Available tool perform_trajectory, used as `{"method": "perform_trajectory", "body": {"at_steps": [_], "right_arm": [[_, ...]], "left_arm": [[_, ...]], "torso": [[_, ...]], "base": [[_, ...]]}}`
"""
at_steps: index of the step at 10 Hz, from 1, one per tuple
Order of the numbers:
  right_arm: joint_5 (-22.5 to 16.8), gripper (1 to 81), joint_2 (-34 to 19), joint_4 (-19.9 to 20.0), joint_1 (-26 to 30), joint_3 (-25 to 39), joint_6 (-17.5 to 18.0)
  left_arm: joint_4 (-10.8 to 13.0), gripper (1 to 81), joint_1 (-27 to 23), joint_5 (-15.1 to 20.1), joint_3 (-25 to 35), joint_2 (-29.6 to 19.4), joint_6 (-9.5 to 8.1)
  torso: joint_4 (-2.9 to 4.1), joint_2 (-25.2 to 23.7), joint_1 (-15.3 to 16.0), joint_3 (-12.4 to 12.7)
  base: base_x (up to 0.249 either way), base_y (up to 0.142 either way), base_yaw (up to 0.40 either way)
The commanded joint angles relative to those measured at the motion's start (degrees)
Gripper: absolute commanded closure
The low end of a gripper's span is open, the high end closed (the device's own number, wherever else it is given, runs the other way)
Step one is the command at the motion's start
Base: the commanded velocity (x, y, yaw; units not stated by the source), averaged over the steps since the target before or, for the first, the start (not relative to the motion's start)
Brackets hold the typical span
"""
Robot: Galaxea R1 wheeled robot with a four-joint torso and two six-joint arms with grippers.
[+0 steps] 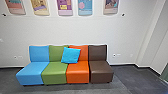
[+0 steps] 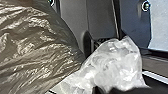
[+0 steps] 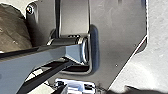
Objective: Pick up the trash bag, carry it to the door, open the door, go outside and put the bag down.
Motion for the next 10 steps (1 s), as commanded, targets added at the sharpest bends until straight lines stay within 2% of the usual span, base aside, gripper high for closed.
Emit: {"method": "perform_trajectory", "body": {"at_steps": [1, 10], "right_arm": [[-2.4, 1.0, 2.3, -0.4, 1.9, -3.8, -0.5], [-2.4, 1.0, 2.5, -0.4, 1.9, -4.0, -1.0]], "left_arm": [[0.0, 81.1, -2.9, 4.6, -0.1, 0.0, 0.37], [0.2, 81.1, -2.8, 5.0, -0.1, 0.0, 0.54]], "torso": [[0.0, 0.0, 0.0, 0.0], [0.0, 0.0, 0.0, 0.0]], "base": [[0.0, 0.0, 0.0], [0.0, 0.0, 0.0]]}}
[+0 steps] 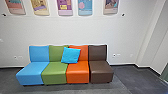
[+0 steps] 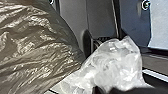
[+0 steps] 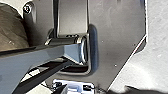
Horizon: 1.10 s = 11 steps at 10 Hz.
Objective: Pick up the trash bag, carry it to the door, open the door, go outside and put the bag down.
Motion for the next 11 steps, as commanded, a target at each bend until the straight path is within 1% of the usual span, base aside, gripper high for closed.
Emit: {"method": "perform_trajectory", "body": {"at_steps": [1, 4, 9, 11], "right_arm": [[-3.5, 1.0, -0.2, -0.3, 2.7, 0.3, -0.5], [-3.5, 1.0, -0.2, -0.3, 2.7, 0.3, -0.5], [-3.4, 1.0, -0.3, -0.3, 2.7, 0.1, -0.5], [-2.8, 1.0, -0.2, -0.3, 2.7, -0.2, -0.5]], "left_arm": [[0.1, 81.1, -3.1, 5.0, -0.1, -0.1, 0.43], [0.1, 81.1, -3.1, 5.1, -0.1, -0.2, 0.35], [0.2, 81.1, -3.1, 5.3, -0.1, -0.3, 0.35], [0.2, 81.1, -3.1, 5.3, -0.1, -0.3, 0.43]], "torso": [[0.0, 0.0, 0.0, 0.0], [0.0, 0.0, 0.0, 0.0], [0.0, 0.0, 0.0, 0.0], [0.0, 0.0, 0.0, 0.0]], "base": [[0.0, 0.0, 0.0], [0.0, 0.0, 0.0], [0.0, 0.0, -0.154], [0.0, 0.0, -0.182]]}}
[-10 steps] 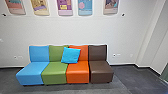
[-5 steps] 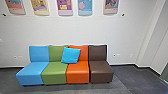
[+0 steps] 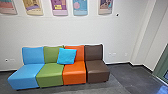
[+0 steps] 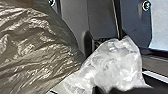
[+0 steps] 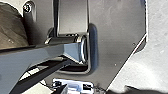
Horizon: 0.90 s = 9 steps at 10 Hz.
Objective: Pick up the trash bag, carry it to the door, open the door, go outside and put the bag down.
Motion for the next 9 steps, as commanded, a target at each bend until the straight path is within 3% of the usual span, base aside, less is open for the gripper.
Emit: {"method": "perform_trajectory", "body": {"at_steps": [1, 9], "right_arm": [[-3.0, 1.0, -0.2, -0.3, 2.9, 0.0, -0.2], [-2.8, 1.0, -0.1, -0.3, 2.6, 0.0, -0.2]], "left_arm": [[0.0, 81.1, -2.6, 5.1, -0.1, -0.2, 0.43], [0.8, 81.1, -2.6, 5.1, -0.1, 0.0, 0.35]], "torso": [[0.0, 0.0, 0.0, 0.0], [0.0, 0.0, 0.0, 0.0]], "base": [[0.0, 0.0, -0.185], [0.0, 0.0, -0.228]]}}
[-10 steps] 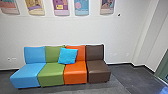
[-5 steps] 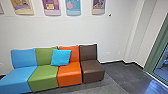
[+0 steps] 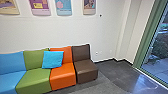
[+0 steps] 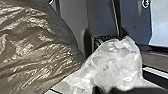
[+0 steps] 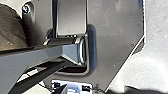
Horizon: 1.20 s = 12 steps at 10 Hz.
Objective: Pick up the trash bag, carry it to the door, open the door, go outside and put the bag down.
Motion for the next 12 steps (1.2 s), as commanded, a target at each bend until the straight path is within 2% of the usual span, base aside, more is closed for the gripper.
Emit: {"method": "perform_trajectory", "body": {"at_steps": [1, 12], "right_arm": [[-3.1, 1.0, -0.1, -0.2, 2.5, 0.4, -0.2], [-3.1, 1.0, 0.7, -0.3, 2.6, -0.5, -0.3]], "left_arm": [[0.1, 81.1, -3.2, 4.9, -0.1, 0.0, 0.43], [1.1, 81.1, -3.2, 4.9, -0.1, 0.1, 0.35]], "torso": [[0.0, 0.0, 0.0, 0.0], [0.0, 0.0, 0.0, 0.0]], "base": [[0.0, 0.0, -0.238], [0.0, 0.0, -0.264]]}}
